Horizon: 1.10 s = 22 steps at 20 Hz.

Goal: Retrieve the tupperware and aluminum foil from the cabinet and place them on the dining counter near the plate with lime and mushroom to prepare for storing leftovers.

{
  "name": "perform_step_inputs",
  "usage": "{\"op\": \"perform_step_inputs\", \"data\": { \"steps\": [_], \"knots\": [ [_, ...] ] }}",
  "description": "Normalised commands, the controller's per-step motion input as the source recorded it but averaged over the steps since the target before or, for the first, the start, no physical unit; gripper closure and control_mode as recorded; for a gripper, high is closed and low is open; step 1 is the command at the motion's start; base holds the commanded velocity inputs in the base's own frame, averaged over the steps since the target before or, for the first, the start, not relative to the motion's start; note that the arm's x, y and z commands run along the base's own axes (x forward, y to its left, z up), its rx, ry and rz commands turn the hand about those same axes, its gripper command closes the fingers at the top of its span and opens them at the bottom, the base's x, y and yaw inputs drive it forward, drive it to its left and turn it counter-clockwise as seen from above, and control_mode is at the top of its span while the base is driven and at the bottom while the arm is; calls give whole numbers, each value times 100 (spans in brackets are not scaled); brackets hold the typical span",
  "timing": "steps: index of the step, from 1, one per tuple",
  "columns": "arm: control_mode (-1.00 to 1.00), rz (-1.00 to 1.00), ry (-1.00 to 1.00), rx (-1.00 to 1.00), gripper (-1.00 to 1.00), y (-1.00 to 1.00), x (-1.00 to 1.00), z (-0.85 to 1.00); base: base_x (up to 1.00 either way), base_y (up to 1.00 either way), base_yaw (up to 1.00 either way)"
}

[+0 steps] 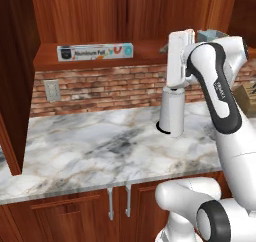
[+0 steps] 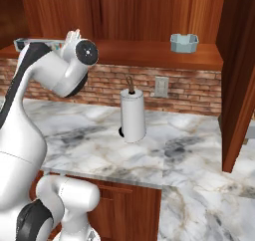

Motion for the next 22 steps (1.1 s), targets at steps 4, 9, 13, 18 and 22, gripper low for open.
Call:
{"op": "perform_step_inputs", "data": {
  "steps": [4,9,13,18,22],
  "knots": [
    [-100,-1,29,33,-100,0,22,64,0,0,0],
    [-100,1,32,15,-100,0,44,35,0,0,0],
    [-100,4,15,2,-100,0,49,0,0,0,0],
    [-100,4,1,1,-100,0,43,-27,0,0,0],
    [-100,6,-1,6,-100,0,49,-41,0,0,0]
  ]
}}
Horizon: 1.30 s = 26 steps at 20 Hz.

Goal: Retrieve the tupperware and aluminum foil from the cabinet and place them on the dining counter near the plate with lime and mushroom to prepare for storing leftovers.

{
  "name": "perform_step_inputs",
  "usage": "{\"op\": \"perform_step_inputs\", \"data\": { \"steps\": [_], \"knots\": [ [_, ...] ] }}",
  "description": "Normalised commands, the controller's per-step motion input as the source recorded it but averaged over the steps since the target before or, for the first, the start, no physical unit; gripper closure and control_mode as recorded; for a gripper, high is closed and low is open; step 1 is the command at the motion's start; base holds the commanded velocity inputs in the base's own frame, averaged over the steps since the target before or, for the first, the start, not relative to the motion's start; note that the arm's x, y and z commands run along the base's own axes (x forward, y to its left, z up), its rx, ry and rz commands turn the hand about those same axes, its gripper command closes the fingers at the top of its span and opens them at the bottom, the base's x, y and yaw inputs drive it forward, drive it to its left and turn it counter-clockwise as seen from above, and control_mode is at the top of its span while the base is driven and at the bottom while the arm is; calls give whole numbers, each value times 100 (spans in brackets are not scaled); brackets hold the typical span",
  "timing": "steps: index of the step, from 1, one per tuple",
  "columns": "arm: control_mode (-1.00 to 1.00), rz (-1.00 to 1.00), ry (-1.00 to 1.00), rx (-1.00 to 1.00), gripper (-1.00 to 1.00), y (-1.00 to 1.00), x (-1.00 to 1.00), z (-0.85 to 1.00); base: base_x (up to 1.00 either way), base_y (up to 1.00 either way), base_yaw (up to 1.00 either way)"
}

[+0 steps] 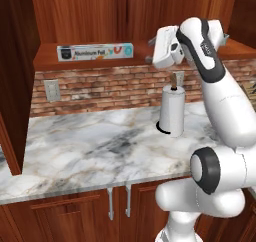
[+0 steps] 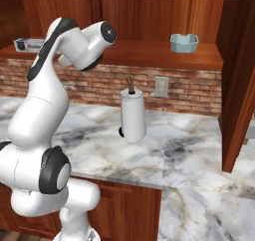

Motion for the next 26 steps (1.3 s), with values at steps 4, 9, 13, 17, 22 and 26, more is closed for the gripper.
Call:
{"op": "perform_step_inputs", "data": {
  "steps": [4,9,13,17,22,26],
  "knots": [
    [-100,5,0,5,-100,0,49,-25,0,0,0],
    [-100,0,7,1,-100,0,34,5,0,0,0],
    [-100,0,14,0,-100,1,33,9,0,0,0],
    [-100,0,18,0,-100,6,38,0,0,0,0],
    [-100,0,11,0,-100,4,44,-1,0,0,0],
    [-100,2,0,1,-100,0,48,-1,0,0,0]
  ]
}}
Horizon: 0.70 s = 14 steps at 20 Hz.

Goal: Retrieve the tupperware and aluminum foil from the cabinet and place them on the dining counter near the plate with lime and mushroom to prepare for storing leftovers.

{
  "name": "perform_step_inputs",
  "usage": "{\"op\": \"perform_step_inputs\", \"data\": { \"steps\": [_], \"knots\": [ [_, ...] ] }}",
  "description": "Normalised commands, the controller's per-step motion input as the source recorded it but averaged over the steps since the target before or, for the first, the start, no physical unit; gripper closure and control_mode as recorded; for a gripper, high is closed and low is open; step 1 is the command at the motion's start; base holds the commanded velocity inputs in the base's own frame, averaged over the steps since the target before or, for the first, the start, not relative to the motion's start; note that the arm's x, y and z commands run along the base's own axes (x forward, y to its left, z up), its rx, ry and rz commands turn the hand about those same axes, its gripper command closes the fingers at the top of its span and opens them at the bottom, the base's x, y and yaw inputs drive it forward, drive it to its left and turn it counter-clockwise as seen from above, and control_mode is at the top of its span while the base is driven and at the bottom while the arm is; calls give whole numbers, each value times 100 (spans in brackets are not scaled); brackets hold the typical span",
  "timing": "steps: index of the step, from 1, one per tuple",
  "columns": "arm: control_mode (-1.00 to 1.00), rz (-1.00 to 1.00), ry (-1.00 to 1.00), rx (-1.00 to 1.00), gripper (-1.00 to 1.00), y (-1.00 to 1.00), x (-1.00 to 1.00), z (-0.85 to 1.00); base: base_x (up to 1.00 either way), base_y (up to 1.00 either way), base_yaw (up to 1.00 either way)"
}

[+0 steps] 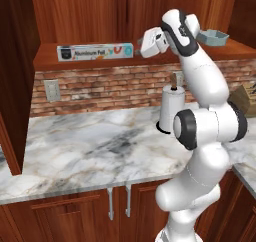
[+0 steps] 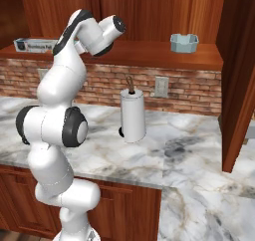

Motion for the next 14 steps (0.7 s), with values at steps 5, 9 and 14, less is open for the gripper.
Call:
{"op": "perform_step_inputs", "data": {
  "steps": [5,9,14],
  "knots": [
    [-100,2,0,1,-100,0,41,-5,0,0,0],
    [-100,2,0,0,-100,12,19,-11,0,0,0],
    [-100,2,0,0,-100,21,9,-2,0,0,0]
  ]
}}
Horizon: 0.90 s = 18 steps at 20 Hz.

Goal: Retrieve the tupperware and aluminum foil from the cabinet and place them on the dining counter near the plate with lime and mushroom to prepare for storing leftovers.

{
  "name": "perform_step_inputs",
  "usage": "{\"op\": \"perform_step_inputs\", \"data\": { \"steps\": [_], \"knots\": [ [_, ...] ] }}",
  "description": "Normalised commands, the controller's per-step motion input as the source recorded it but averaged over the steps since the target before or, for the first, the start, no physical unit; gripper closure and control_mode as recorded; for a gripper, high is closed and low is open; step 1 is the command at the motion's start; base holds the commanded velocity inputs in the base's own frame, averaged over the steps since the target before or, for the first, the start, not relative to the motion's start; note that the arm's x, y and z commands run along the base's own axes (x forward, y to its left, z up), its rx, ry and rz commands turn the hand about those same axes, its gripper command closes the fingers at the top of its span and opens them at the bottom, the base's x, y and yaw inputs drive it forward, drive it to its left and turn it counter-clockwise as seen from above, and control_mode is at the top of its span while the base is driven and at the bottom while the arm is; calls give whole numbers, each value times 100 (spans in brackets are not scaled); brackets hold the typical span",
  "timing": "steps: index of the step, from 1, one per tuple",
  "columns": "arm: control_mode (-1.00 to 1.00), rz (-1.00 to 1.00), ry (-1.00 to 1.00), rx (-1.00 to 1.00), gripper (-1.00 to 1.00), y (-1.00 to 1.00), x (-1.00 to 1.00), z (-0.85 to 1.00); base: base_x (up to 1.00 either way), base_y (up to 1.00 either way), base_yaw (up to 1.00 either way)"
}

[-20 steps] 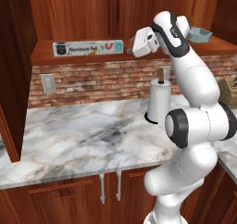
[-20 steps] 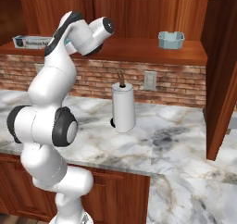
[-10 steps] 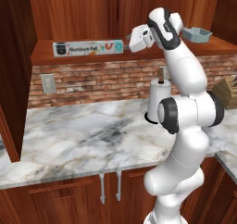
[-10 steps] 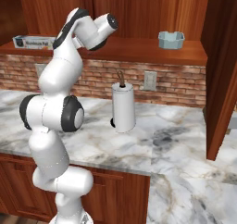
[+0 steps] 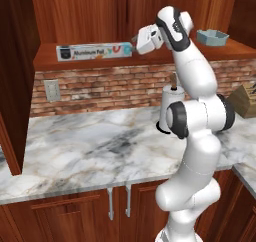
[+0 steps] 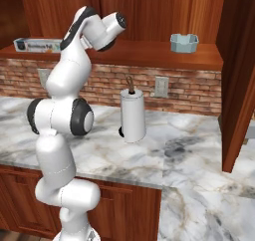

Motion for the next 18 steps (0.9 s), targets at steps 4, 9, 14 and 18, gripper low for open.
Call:
{"op": "perform_step_inputs", "data": {
  "steps": [4,9,14,18],
  "knots": [
    [-100,1,0,0,-100,29,1,-2,0,0,0],
    [-100,1,0,0,-100,28,0,-10,0,0,0],
    [-100,0,4,0,100,33,0,-51,0,0,0],
    [-100,0,6,0,100,9,0,-13,0,0,0]
  ]
}}
